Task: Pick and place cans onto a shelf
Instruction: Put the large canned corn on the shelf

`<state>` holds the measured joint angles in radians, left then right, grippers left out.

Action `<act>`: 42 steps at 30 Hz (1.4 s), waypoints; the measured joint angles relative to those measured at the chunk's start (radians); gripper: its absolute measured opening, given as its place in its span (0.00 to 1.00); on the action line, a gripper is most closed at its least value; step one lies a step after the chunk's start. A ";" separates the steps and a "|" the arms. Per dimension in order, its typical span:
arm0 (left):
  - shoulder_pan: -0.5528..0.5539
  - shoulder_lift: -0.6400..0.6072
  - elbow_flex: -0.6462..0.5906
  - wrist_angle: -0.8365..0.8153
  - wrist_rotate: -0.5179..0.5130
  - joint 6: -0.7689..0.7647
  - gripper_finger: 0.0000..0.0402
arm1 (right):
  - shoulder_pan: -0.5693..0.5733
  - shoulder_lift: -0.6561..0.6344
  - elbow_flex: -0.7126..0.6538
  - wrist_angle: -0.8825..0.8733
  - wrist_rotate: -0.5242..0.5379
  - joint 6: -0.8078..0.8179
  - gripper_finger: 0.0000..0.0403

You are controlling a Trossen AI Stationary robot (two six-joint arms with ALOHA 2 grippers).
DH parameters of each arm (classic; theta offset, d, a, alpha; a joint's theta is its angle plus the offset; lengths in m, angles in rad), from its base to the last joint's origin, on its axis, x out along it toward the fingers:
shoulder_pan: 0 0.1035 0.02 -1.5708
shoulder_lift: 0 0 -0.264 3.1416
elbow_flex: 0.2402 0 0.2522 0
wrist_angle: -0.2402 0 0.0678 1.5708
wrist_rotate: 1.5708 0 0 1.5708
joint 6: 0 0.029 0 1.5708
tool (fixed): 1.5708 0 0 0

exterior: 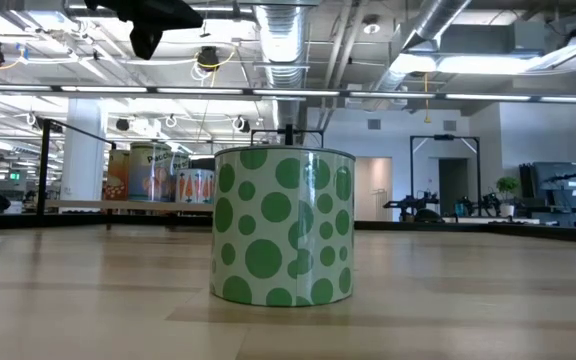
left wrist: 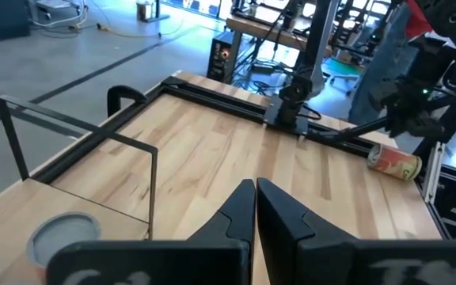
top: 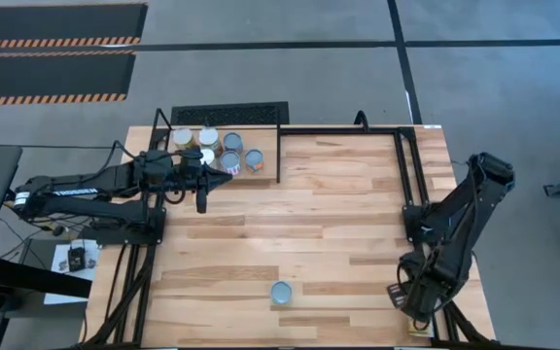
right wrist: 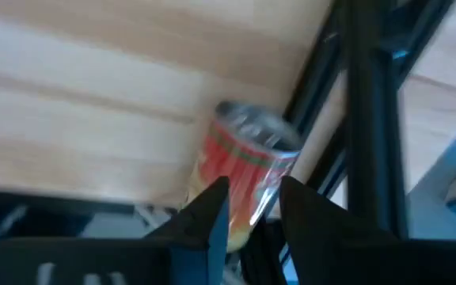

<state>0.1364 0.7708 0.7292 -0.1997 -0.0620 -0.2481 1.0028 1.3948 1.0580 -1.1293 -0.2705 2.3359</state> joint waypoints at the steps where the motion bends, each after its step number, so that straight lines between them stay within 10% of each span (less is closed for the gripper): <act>1: 0.000 0.000 0.000 0.000 0.002 0.000 0.00 | 0.003 0.002 0.000 0.007 -0.005 -0.017 0.35; 11: -0.029 0.000 0.000 0.000 -0.003 0.000 0.00 | 0.055 0.094 0.001 0.158 -0.103 -0.155 0.03; 26: -0.050 0.000 0.001 0.003 -0.031 -0.027 0.00 | 0.099 0.245 0.001 0.309 -0.256 -0.232 0.04; 38: -0.050 0.000 0.001 0.008 -0.055 -0.027 0.00 | 0.033 0.132 0.002 0.329 0.006 -0.248 0.04; 42: -0.050 0.000 0.001 0.008 -0.055 -0.017 0.00 | 0.026 0.117 0.002 0.291 -0.147 -0.361 0.03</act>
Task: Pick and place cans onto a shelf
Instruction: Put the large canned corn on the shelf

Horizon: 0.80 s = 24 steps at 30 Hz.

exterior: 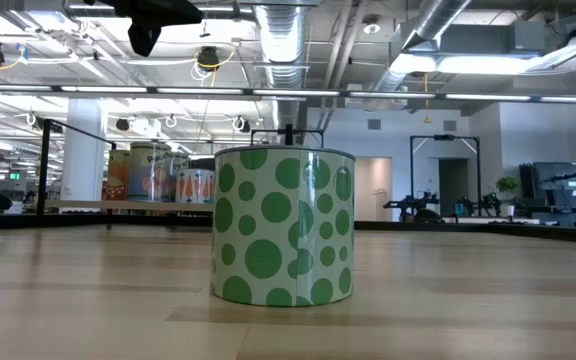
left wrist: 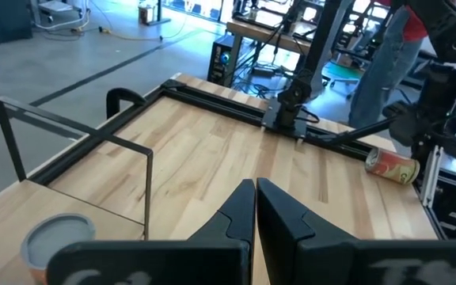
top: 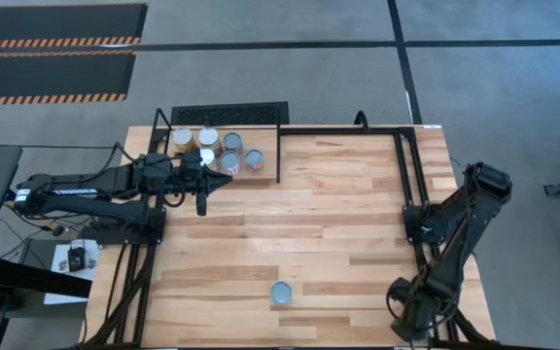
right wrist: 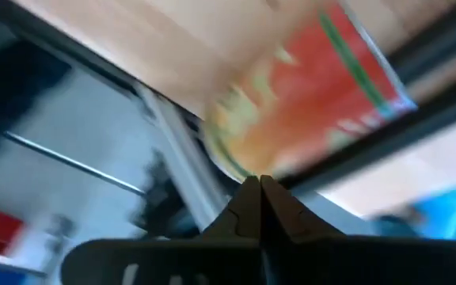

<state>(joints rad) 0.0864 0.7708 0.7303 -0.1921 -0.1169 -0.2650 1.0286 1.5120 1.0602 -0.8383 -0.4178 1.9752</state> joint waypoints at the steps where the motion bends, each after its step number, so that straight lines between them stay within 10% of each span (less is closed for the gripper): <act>1: 0.000 0.000 0.000 0.000 0.000 0.007 0.00 | 0.007 0.002 0.000 -0.016 -0.030 -0.031 0.03; 15: 0.000 0.000 0.000 -0.006 0.000 0.017 0.00 | 0.046 0.190 -0.001 0.028 -0.227 -0.329 0.02; 24: 0.000 0.000 0.000 -0.006 -0.001 0.017 0.00 | 0.002 0.185 0.000 0.121 -0.149 -0.327 0.02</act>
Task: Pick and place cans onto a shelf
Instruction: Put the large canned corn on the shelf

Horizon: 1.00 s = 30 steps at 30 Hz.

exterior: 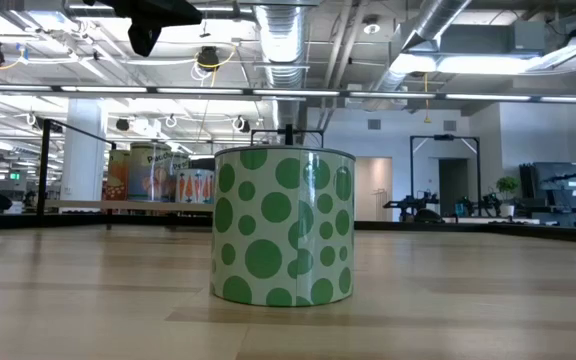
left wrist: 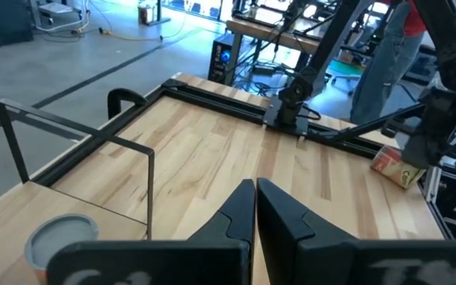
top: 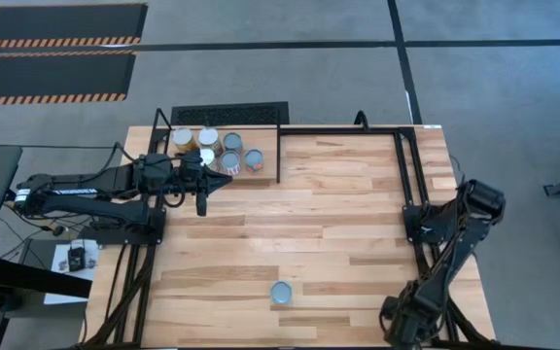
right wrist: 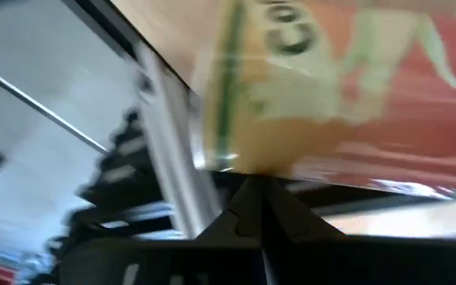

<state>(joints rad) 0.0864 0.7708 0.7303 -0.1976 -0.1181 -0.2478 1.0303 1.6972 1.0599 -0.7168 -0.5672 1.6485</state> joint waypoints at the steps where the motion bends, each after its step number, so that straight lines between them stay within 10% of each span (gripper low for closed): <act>1: 0.000 0.000 0.000 0.000 0.000 0.000 0.00 | -0.010 -0.009 0.000 0.006 0.021 0.000 0.02; 16: 0.000 0.000 0.000 -0.005 -0.002 0.015 0.00 | -0.186 -0.171 0.000 0.039 0.282 -0.229 0.12; 30: 0.000 0.000 0.000 -0.037 -0.023 0.065 0.00 | -0.273 -0.212 0.001 -0.290 0.250 -0.865 0.91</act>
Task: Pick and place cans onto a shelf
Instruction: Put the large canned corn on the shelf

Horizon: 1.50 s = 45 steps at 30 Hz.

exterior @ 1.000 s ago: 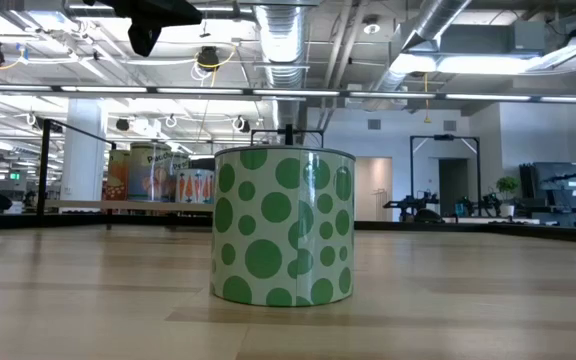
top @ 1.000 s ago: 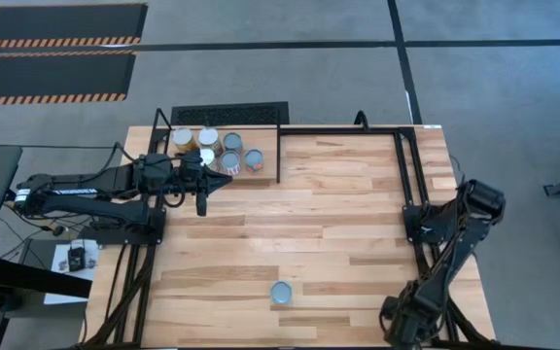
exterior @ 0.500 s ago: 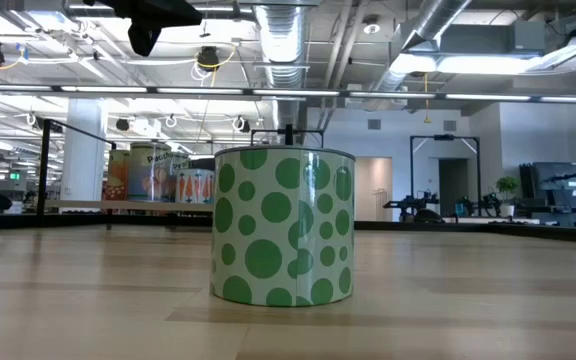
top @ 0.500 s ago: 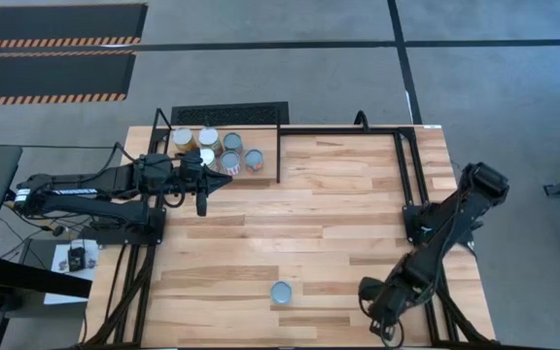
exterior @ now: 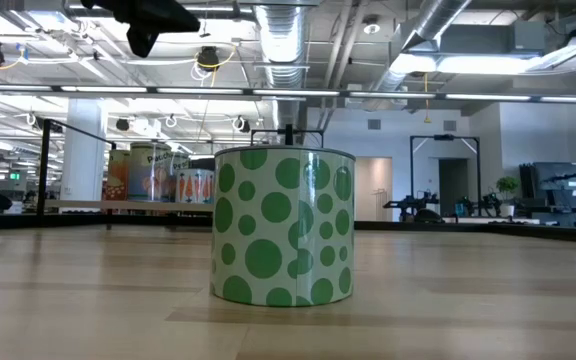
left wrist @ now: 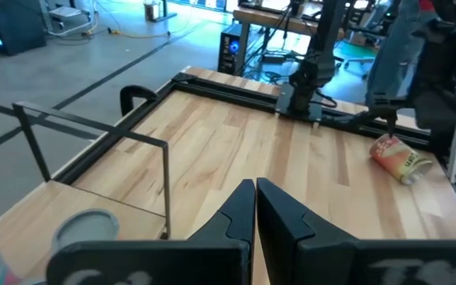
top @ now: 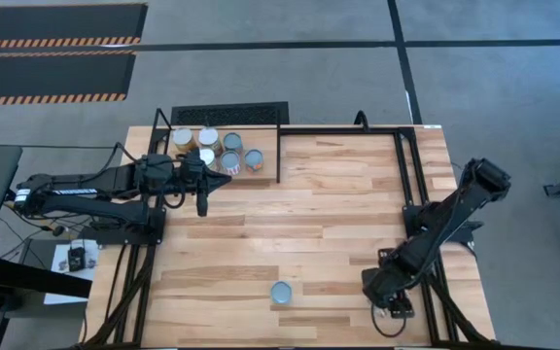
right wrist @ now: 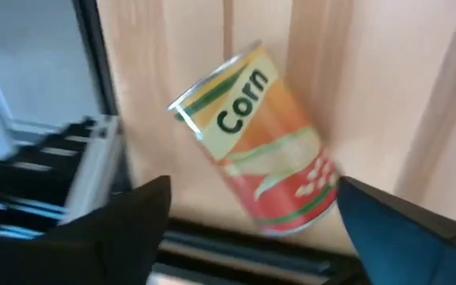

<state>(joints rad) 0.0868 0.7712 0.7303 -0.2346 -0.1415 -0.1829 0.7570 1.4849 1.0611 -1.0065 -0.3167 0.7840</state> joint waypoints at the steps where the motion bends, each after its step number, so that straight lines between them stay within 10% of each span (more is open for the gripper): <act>1: 0.000 0.000 0.000 -0.002 -0.003 0.000 0.00 | 0.002 0.004 0.002 -0.001 0.028 -0.037 0.95; 18: 0.000 0.000 0.000 -0.007 -0.005 -0.034 0.00 | 0.165 0.009 0.001 0.054 0.305 -0.213 0.98; 34: 0.000 0.000 0.000 -0.005 -0.005 -0.057 0.00 | 0.189 0.222 -0.003 0.106 0.289 -0.246 0.98; 45: 0.000 0.000 0.000 -0.006 -0.005 -0.076 0.00 | 0.174 0.299 -0.001 0.173 0.253 -0.185 0.75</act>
<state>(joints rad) 0.0868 0.7708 0.7303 -0.2405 -0.1463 -0.2585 0.9313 1.7837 1.0602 -0.8335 -0.0639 0.5991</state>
